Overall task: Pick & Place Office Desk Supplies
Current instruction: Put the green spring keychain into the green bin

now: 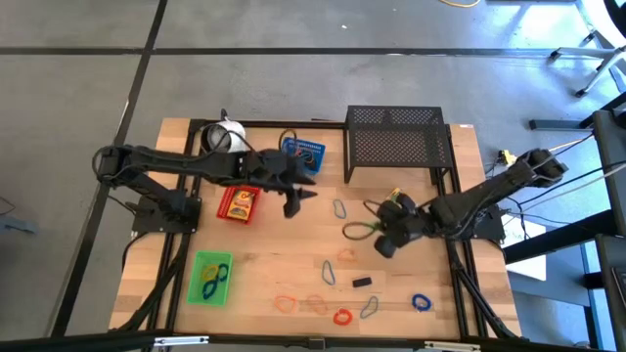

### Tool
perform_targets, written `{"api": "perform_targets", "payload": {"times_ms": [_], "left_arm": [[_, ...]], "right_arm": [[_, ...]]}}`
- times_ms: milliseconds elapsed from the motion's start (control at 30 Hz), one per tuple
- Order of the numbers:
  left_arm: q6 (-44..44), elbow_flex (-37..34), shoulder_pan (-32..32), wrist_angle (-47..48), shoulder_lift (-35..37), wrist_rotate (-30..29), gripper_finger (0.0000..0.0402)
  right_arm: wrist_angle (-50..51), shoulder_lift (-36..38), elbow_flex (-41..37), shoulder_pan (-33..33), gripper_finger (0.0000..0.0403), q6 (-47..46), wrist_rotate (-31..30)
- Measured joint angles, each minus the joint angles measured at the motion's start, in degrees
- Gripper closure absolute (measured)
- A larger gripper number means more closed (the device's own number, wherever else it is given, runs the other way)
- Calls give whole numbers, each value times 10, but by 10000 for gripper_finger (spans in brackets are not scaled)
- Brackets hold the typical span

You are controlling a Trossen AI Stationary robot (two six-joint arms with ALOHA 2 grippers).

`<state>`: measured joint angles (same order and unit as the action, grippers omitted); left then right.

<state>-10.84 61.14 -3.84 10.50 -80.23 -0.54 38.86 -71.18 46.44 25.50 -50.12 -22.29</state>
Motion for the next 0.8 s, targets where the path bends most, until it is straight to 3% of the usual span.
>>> {"api": "perform_targets", "payload": {"times_ms": [167,300,533,800], "left_arm": [[34,0,52,-1,0,-59,247],[36,0,84,-5,0,-99,243],[22,0,125,-55,0,-100,208],[14,0,139,-149,-10,-108,178]], "right_arm": [[-48,0,35,-53,386,99,-24],[-150,0,49,-84,385,198,11],[-317,0,52,-115,384,301,124],[-369,1,52,-122,384,344,129]]}}
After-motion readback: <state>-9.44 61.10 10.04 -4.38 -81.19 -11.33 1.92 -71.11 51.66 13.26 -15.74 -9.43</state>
